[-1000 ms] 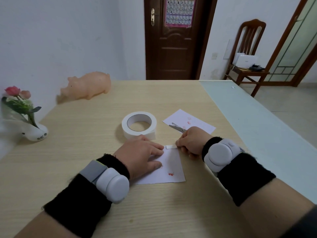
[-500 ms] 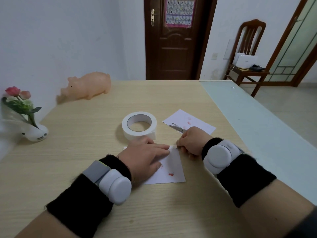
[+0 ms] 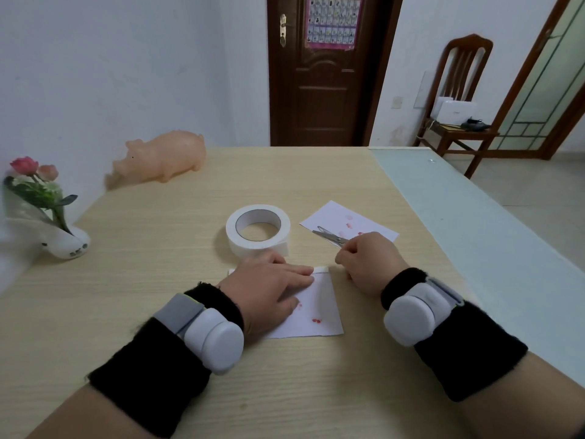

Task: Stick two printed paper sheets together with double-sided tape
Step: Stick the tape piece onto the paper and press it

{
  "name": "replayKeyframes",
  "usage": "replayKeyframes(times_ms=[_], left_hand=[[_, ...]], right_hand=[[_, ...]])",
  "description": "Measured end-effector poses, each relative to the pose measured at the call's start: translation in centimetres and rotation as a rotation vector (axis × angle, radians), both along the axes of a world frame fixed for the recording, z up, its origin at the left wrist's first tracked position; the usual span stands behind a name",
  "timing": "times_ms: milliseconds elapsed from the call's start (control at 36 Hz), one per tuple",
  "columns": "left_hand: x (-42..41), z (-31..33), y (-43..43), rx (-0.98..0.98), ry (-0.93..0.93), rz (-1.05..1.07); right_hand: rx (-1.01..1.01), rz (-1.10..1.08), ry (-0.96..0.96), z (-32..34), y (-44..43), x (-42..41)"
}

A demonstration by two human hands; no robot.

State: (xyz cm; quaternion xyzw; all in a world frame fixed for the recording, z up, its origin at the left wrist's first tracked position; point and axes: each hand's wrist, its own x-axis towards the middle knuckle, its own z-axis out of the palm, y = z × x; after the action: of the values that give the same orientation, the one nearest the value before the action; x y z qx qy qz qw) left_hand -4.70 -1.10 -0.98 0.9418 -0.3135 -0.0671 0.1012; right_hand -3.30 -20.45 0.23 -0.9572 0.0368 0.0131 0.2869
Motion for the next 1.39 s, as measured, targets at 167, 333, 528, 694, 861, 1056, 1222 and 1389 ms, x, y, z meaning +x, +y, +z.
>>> replayKeyframes(times_ms=[167,333,528,694,861,1056,1222,1389], left_hand=[[0.1,-0.2,0.1,-0.012,0.027,-0.003],[0.0,-0.1,0.1,-0.002,0.023,-0.012],[0.1,-0.2,0.2,-0.022,0.036,-0.007],[0.2,-0.2,0.2,-0.029,0.05,0.014],[0.2,-1.0,-0.2,0.097,-0.057,0.036],[0.1,-0.9,-0.4,0.11,-0.055,0.037],[0.1,-0.9,-0.4,0.11,-0.061,0.037],[0.1,-0.8,-0.4,0.126,-0.042,0.046]], right_hand=[[-0.238,0.156,-0.278,-1.2,-1.9,-1.6],[-0.553,0.391,-0.145,-0.6,-0.9,-3.1],[-0.607,0.462,-0.04,-1.0,-1.4,-3.6],[-0.6,0.47,-0.037,-1.1,-1.5,-3.5],[-0.582,0.466,-0.03,-1.4,-1.6,-3.5],[-0.564,0.428,-0.065,-1.4,-1.8,-3.5],[-0.557,0.49,-0.061,-1.8,-1.3,-3.5],[-0.54,0.479,-0.067,-1.7,-1.6,-3.4]])
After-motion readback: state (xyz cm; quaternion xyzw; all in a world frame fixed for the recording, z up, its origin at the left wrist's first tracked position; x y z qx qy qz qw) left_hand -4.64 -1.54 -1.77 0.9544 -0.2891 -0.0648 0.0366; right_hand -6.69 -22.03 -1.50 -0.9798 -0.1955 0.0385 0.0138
